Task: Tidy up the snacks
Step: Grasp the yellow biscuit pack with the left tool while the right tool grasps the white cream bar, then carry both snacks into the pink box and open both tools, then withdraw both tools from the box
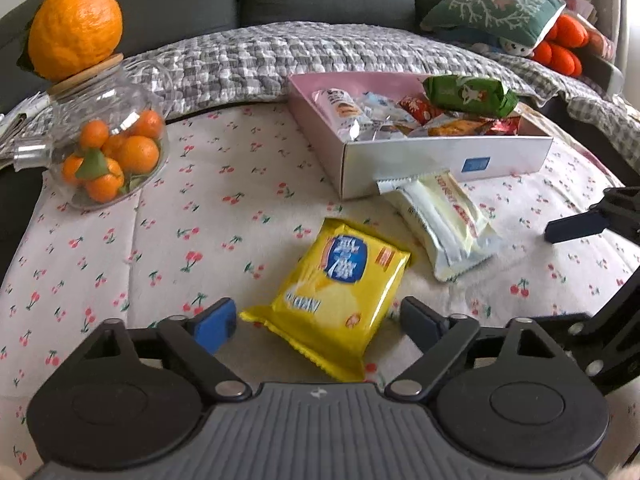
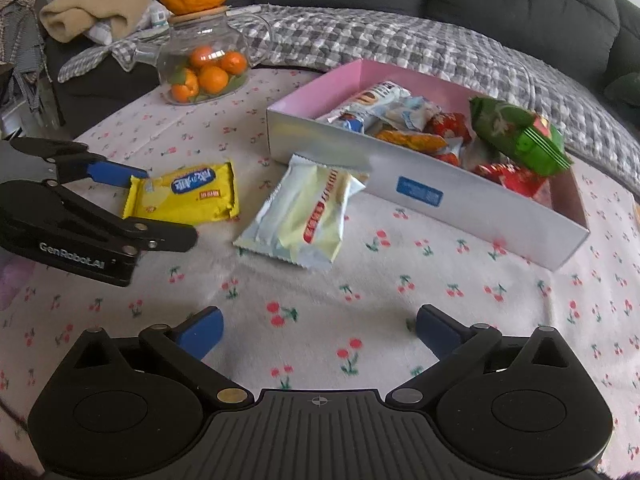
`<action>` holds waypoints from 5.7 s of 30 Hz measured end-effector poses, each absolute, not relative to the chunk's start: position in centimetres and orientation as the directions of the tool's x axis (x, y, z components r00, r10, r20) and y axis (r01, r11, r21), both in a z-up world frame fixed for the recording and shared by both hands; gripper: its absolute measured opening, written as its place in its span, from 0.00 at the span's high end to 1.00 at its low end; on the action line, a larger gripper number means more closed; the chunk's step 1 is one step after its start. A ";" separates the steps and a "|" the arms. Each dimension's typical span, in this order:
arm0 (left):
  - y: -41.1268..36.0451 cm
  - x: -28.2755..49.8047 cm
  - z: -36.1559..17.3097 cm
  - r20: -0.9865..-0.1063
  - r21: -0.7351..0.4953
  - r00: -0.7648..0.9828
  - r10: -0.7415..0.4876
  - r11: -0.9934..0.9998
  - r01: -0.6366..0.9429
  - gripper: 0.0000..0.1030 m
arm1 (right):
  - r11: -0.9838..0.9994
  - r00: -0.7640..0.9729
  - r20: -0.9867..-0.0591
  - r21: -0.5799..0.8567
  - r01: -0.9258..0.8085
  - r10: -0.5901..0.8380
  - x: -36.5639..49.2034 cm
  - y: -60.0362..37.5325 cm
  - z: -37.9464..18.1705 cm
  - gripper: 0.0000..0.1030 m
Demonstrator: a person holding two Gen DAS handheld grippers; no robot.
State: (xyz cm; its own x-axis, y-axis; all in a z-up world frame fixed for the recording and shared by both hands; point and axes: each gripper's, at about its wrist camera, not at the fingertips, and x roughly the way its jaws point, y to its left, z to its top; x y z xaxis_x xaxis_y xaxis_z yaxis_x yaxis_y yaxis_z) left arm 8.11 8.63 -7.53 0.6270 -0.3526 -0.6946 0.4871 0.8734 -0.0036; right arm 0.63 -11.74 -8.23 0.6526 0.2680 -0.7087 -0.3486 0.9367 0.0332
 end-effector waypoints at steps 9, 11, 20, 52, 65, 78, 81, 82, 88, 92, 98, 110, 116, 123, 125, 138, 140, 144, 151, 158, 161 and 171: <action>8.9 8.9 -6.9 -0.691 -0.031 0.634 -0.347 0.891 0.454 0.46 | 0.942 0.657 -0.709 0.032 -0.335 0.257 2.0 -10.0 -8.0 0.00; 9.3 9.2 -6.7 -0.697 -0.033 0.642 -0.319 0.909 0.415 0.48 | 0.941 0.654 -0.711 0.032 -0.336 0.258 2.2 -9.6 -7.9 0.00; 11.9 10.3 -6.3 -0.714 -0.082 0.653 -0.253 0.956 0.281 0.49 | 0.951 0.649 -0.724 0.031 -0.309 0.235 4.1 -8.1 -7.5 0.00; 10.6 10.9 -5.7 -0.762 -0.081 0.611 -0.217 0.967 0.242 0.49 | 0.979 0.636 -0.753 0.057 -0.193 0.169 5.6 -10.1 -6.2 0.54; 8.4 10.3 -4.9 -0.762 -0.077 0.603 -0.236 0.958 0.277 0.49 | 0.984 0.612 -0.778 0.046 -0.170 0.142 4.0 -12.6 -5.5 0.54; 7.9 10.3 -3.6 -0.755 -0.109 0.603 -0.257 0.956 0.271 0.49 | 0.991 0.566 -0.814 0.088 -0.097 0.128 3.1 -15.4 -4.7 0.54; 7.6 10.3 -3.2 -0.751 -0.124 0.605 -0.264 0.957 0.263 0.49 | 0.990 0.566 -0.813 0.112 -0.082 0.139 3.0 -16.0 -4.3 0.54; 7.5 10.3 -3.0 -0.749 -0.131 0.606 -0.268 0.956 0.262 0.49 | 0.990 0.568 -0.811 0.116 -0.080 0.141 2.9 -16.1 -4.1 0.54; 6.9 9.8 -1.5 -0.722 -0.155 0.624 -0.300 0.948 0.277 0.50 | 0.983 0.565 -0.806 0.173 -0.064 0.179 2.6 -17.1 -3.4 0.54; 6.3 9.5 -0.5 -0.705 -0.171 0.634 -0.318 0.944 0.283 0.50 | 0.971 0.574 -0.787 0.226 -0.072 0.226 2.0 -17.9 -2.3 0.54; 4.8 10.6 0.9 -0.692 -0.172 0.640 -0.334 0.937 0.303 0.50 | 0.955 0.570 -0.779 0.294 -0.036 0.262 2.6 -19.8 -0.9 0.54; 0.8 15.8 1.4 -0.658 -0.186 0.662 -0.358 0.930 0.318 0.49 | 0.938 0.654 -0.712 0.346 0.008 0.257 10.1 -21.7 3.9 0.54; -0.5 18.6 0.3 -0.630 -0.164 0.694 -0.347 0.934 0.319 0.49 | 0.941 0.671 -0.703 0.337 0.022 0.236 14.4 -21.9 3.2 0.54; -1.9 20.1 -0.3 -0.620 -0.075 0.721 -0.311 0.937 0.340 0.49 | 0.945 0.673 -0.708 0.323 0.039 0.215 18.3 -21.6 1.5 0.54; -2.1 20.5 -0.5 -0.622 -0.063 0.721 -0.305 0.938 0.342 0.49 | 0.946 0.673 -0.709 0.322 0.040 0.213 19.1 -21.3 1.1 0.54; -2.3 21.5 -1.5 -0.606 -0.030 0.741 -0.289 0.940 0.341 0.26 | 0.960 0.666 -0.727 0.273 0.059 0.166 22.2 -20.4 -0.5 0.54; -2.2 21.5 -1.5 -0.603 -0.032 0.742 -0.292 0.939 0.344 0.23 | 0.961 0.665 -0.728 0.271 0.055 0.167 22.4 -20.3 -0.6 0.54; -2.2 21.3 -1.5 -0.603 -0.029 0.742 -0.293 0.937 0.347 0.18 | 0.962 0.669 -0.721 0.272 0.035 0.180 22.6 -19.9 -0.6 0.52; -2.5 20.5 -1.6 -0.608 0.003 0.739 -0.288 0.931 0.365 0.16 | 0.964 0.666 -0.724 0.264 0.026 0.179 22.3 -19.3 -0.4 0.27; -1.8 19.5 -0.9 -0.614 -0.005 0.737 -0.282 0.935 0.353 0.12 | 0.961 0.680 -0.712 0.272 0.042 0.172 20.3 -20.1 0.8 0.27; -1.2 18.9 -0.3 -0.611 -0.010 0.741 -0.280 0.938 0.346 0.09 | 0.959 0.692 -0.704 0.276 0.060 0.159 19.2 -21.0 1.4 0.24; 0.0 16.5 1.4 -0.614 -0.011 0.742 -0.270 0.943 0.334 0.05 | 0.951 0.701 -0.696 0.299 0.084 0.157 14.9 -23.1 2.6 0.23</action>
